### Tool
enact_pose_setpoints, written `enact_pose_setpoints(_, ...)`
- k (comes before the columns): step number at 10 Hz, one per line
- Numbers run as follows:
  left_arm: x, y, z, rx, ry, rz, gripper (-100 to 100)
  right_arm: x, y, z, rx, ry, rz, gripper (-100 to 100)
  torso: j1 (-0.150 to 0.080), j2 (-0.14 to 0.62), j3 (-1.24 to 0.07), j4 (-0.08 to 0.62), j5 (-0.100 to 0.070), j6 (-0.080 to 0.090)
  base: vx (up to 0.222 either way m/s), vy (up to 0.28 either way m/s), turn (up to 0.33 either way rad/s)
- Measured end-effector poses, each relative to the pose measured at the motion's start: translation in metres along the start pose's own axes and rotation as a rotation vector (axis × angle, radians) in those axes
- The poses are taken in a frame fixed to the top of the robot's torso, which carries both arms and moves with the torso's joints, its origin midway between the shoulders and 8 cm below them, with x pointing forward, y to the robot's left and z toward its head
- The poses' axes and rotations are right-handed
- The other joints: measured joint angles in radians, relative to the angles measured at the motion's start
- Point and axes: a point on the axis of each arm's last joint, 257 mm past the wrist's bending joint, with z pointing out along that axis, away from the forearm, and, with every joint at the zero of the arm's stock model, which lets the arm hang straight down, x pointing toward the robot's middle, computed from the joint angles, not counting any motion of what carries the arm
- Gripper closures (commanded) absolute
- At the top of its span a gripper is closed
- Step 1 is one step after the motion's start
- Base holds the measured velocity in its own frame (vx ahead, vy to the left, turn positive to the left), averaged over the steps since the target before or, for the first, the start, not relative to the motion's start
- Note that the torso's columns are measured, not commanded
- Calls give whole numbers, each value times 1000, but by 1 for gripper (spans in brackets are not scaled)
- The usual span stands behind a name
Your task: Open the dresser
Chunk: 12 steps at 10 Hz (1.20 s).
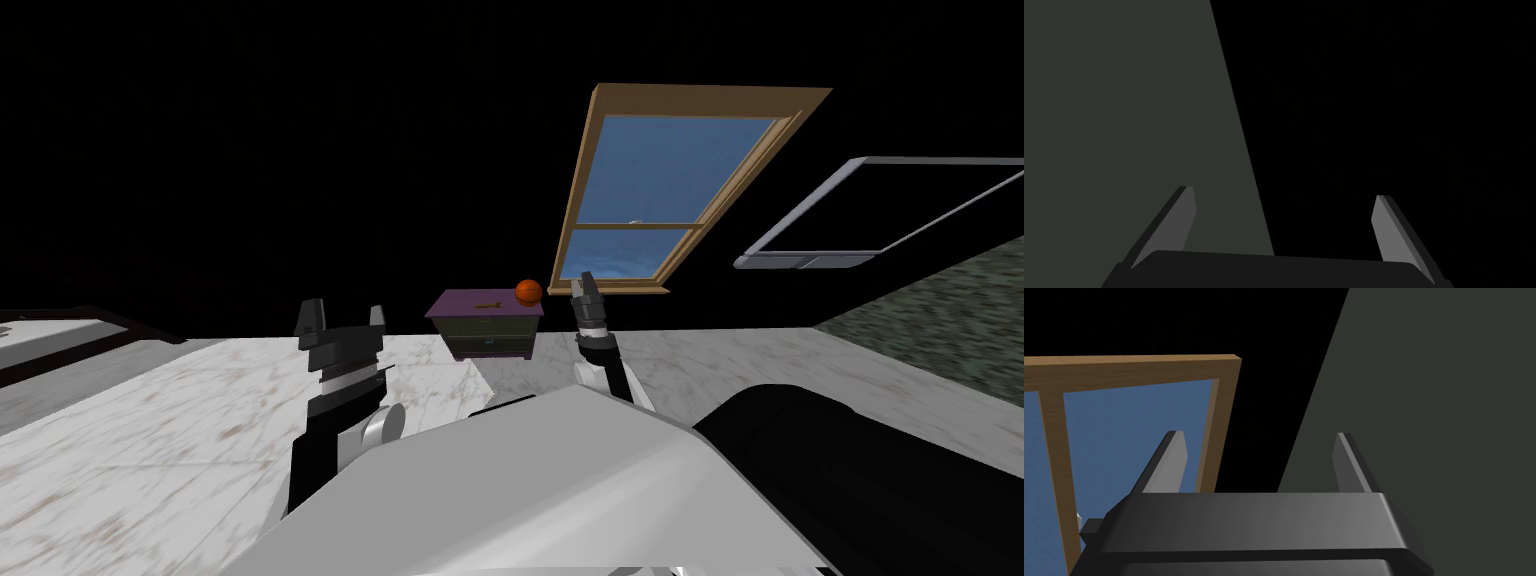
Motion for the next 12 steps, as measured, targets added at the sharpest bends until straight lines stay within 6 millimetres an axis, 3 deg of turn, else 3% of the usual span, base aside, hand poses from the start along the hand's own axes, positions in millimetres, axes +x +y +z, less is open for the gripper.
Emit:
enact_pose_setpoints(2,0,0,0,0,0,0,0,0,0,0,0,0,0,0,0,104,-209,105,0,0,0,0,0)
enact_pose_setpoints(9,0,0,0,0,0,0,0,0,0,0,0,0,0,0,0,618,-1234,617,0,0,0,0,0)
enact_pose_setpoints(10,0,0,0,0,0,0,-100,0,0,0,0,0,0,0,0,691,-1382,691,0,0,22,-2,-15)
enact_pose_setpoints(12,4,9,-2,-14,42,19,-100,0,0,0,0,0,0,0,0,733,-1471,734,0,0,38,-10,-20)
